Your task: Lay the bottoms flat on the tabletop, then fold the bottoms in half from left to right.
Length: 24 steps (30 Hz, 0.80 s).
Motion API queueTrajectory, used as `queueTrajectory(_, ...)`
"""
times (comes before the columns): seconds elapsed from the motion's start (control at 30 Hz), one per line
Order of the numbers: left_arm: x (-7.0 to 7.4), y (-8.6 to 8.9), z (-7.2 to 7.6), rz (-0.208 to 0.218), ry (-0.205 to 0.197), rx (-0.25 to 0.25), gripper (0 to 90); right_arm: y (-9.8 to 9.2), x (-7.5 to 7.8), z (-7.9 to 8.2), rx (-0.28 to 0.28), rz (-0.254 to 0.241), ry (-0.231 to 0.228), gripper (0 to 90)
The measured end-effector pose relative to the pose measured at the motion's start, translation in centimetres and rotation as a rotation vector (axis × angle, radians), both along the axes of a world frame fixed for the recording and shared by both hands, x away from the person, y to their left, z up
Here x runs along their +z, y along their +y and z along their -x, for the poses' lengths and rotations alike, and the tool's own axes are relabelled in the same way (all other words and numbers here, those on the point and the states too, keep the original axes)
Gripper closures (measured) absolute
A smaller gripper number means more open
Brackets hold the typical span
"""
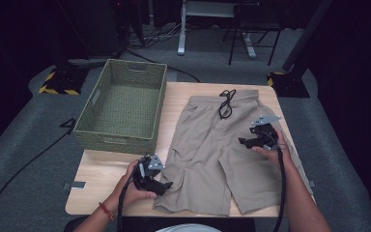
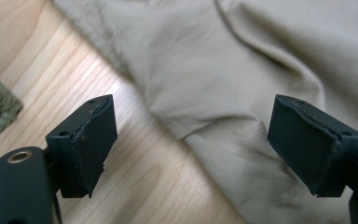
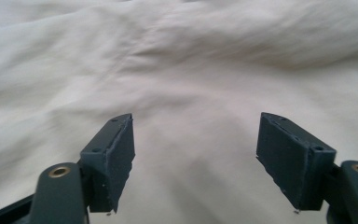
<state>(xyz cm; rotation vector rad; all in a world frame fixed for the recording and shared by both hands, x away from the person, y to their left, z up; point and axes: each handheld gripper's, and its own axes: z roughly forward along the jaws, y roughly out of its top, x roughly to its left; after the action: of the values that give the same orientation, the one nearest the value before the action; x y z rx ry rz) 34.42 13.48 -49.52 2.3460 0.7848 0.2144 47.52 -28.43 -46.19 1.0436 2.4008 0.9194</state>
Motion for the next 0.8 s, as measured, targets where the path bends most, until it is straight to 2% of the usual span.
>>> queueTrajectory(0.1, -0.2, 0.2, 0.0, 0.012, -0.011, 0.000, 15.4, 0.0, -0.7, 1.3, 0.020, -0.020, -0.004, 27.0)
queueTrajectory(0.2, -0.3, 0.3, 0.0, 0.003, -0.027, -0.015, 15.0, 0.2, -1.2, 1.8, 0.035, 0.023, -0.003, 26.8)
queueTrajectory(0.3, -0.6, 0.6, 0.0, 0.022, -0.045, -0.015, 14.3, 0.1, -1.9, 2.1, 0.029, 0.016, 0.013, 26.6)
queueTrajectory(0.4, -0.9, 0.6, 0.1, 0.047, -0.058, -0.008, 12.2, 0.6, -2.7, 2.3, 0.033, 0.077, 0.012, 25.6)
queueTrajectory(0.5, -0.9, 0.5, 0.1, 0.045, -0.064, -0.006, 11.2, 0.7, -2.9, 2.5, 0.034, 0.047, 0.011, 26.5)
queueTrajectory(0.8, -0.9, 0.4, 0.0, 0.044, -0.065, 0.000, 11.2, -0.2, -3.8, 2.3, 0.003, -0.059, 0.020, 19.9)
